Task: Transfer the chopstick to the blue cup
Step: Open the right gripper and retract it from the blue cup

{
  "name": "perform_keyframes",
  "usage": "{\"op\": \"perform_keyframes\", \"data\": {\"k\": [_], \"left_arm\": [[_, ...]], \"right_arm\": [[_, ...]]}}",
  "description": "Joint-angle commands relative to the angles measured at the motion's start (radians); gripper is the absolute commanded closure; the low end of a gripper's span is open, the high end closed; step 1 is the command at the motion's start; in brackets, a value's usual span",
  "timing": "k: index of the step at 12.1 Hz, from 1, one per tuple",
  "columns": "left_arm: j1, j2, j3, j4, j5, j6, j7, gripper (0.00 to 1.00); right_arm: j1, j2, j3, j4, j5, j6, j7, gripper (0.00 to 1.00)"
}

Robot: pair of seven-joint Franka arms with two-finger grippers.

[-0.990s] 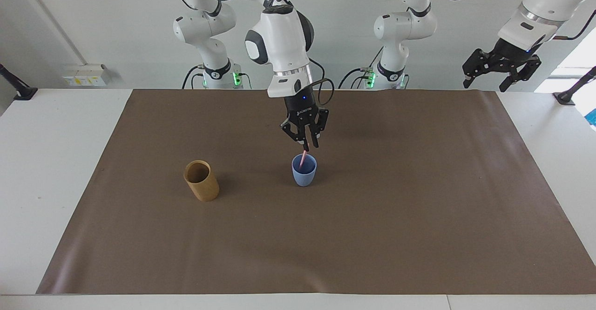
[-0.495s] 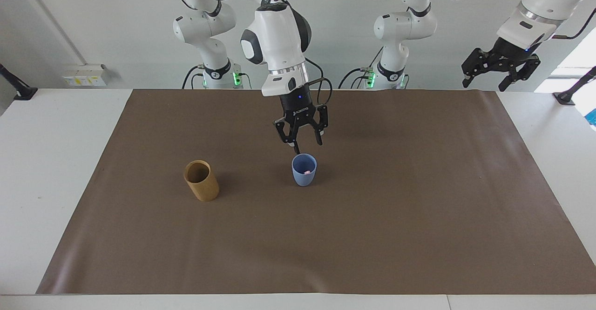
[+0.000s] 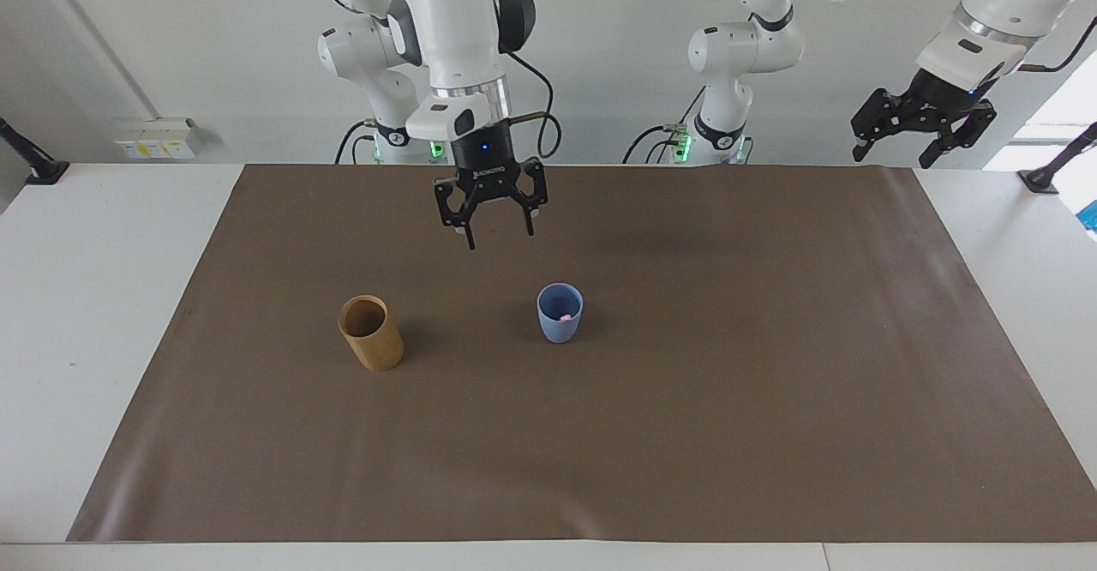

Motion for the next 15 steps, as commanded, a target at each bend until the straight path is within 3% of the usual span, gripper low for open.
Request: {"op": "perform_keyframes", "data": {"k": [1, 4, 8, 10, 15], "left_arm": [[0.01, -0.013, -0.003, -0.005, -0.011, -0.001, -0.008, 0.0], [0.01, -0.013, -0.003, -0.005, -0.011, -0.001, -0.008, 0.0], [0.01, -0.013, -0.003, -0.005, -0.011, -0.001, -0.008, 0.0], [0.01, -0.013, -0.003, -0.004, -0.011, -0.001, -0.008, 0.0], [0.01, -0.013, -0.003, -0.004, -0.011, -0.001, -0.008, 0.0]], "right_arm": [[-0.093, -0.051, 0.004, -0.016, 0.015, -0.113, 0.011, 0.0], [-0.225, -0.028, 0.003, 0.09, 0.027, -0.332, 0.009, 0.0], [-0.348, -0.017, 0.003, 0.113, 0.021, -0.417, 0.009, 0.0], [-0.376, 0.022, 0.004, 0.209, 0.026, -0.515, 0.009, 0.0], [-0.378, 0.015, 0.003, 0.205, 0.029, -0.524, 0.0, 0.0]]}}
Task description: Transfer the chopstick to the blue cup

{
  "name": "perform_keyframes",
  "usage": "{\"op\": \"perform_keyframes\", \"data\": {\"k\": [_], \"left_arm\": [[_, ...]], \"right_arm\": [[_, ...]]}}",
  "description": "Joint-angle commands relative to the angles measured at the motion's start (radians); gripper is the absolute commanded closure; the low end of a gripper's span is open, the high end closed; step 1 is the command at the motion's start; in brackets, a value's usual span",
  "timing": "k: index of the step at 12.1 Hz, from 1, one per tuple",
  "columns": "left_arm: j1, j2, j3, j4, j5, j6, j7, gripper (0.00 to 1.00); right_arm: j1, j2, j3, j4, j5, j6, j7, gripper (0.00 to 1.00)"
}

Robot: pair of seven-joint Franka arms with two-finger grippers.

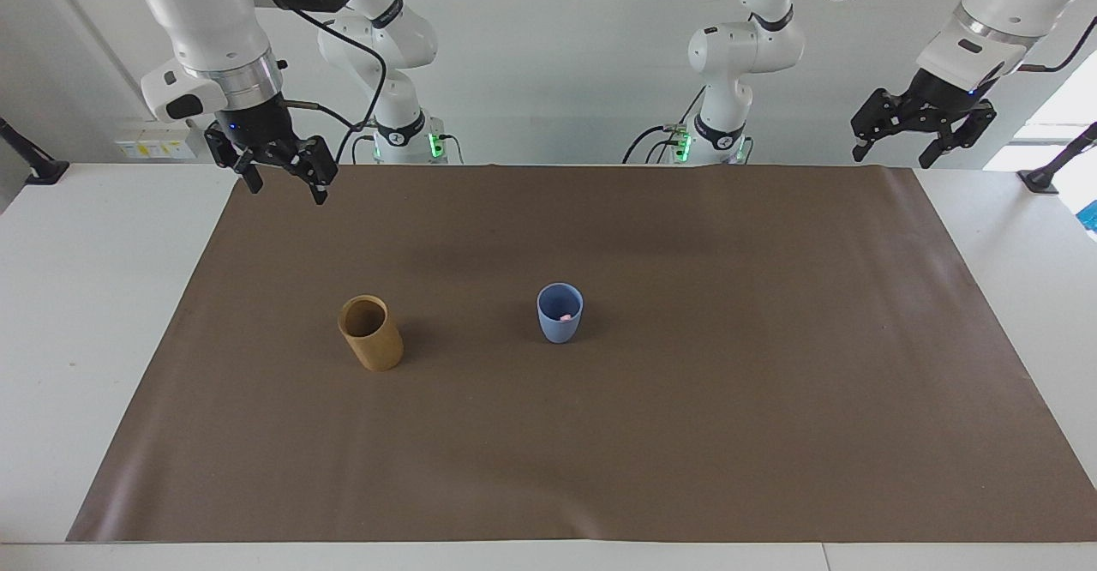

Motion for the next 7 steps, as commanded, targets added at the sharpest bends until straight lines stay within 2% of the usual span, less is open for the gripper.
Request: {"op": "perform_keyframes", "data": {"k": [1, 7], "left_arm": [[0.01, -0.013, -0.003, -0.005, -0.011, -0.001, -0.008, 0.0], [0.01, -0.013, -0.003, -0.005, -0.011, -0.001, -0.008, 0.0]], "right_arm": [[-0.027, 0.016, 0.007, 0.025, 0.019, -0.024, -0.008, 0.0], [-0.035, 0.011, 0.02, 0.028, 0.03, -0.021, -0.02, 0.0]]}}
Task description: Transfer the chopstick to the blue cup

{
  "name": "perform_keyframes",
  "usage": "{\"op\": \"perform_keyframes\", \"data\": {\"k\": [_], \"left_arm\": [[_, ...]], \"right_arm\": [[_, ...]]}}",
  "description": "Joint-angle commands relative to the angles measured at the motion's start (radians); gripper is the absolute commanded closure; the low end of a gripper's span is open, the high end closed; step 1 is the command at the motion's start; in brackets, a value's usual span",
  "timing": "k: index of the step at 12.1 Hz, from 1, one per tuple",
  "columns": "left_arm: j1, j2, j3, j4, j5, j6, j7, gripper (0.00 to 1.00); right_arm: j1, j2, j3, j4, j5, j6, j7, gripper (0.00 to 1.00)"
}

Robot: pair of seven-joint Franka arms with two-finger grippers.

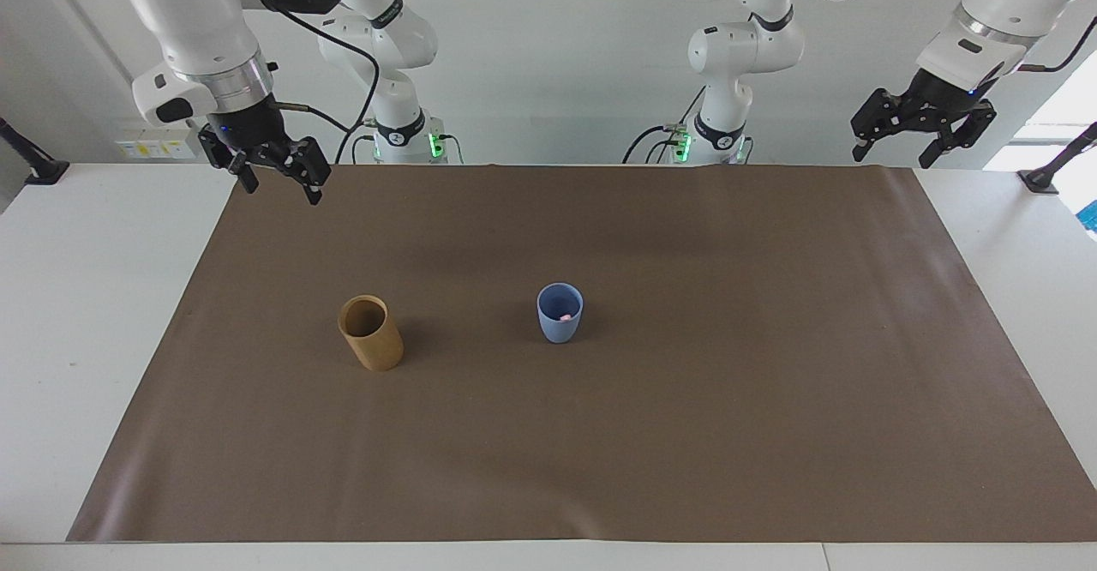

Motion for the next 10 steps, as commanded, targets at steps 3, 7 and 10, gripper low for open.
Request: {"op": "perform_keyframes", "data": {"k": [3, 7, 10], "left_arm": [[0.01, -0.013, -0.003, -0.004, -0.011, -0.001, -0.008, 0.0], [0.01, -0.013, -0.003, -0.005, -0.011, 0.001, -0.008, 0.0], [0.01, -0.013, -0.003, -0.004, -0.011, -0.001, -0.008, 0.0]], "right_arm": [[-0.013, 0.007, 0.015, 0.024, 0.019, -0.009, -0.014, 0.0], [-0.013, 0.004, 0.015, 0.021, 0.025, -0.018, -0.023, 0.0], [-0.017, 0.005, 0.013, 0.022, 0.066, -0.017, -0.026, 0.0]]}}
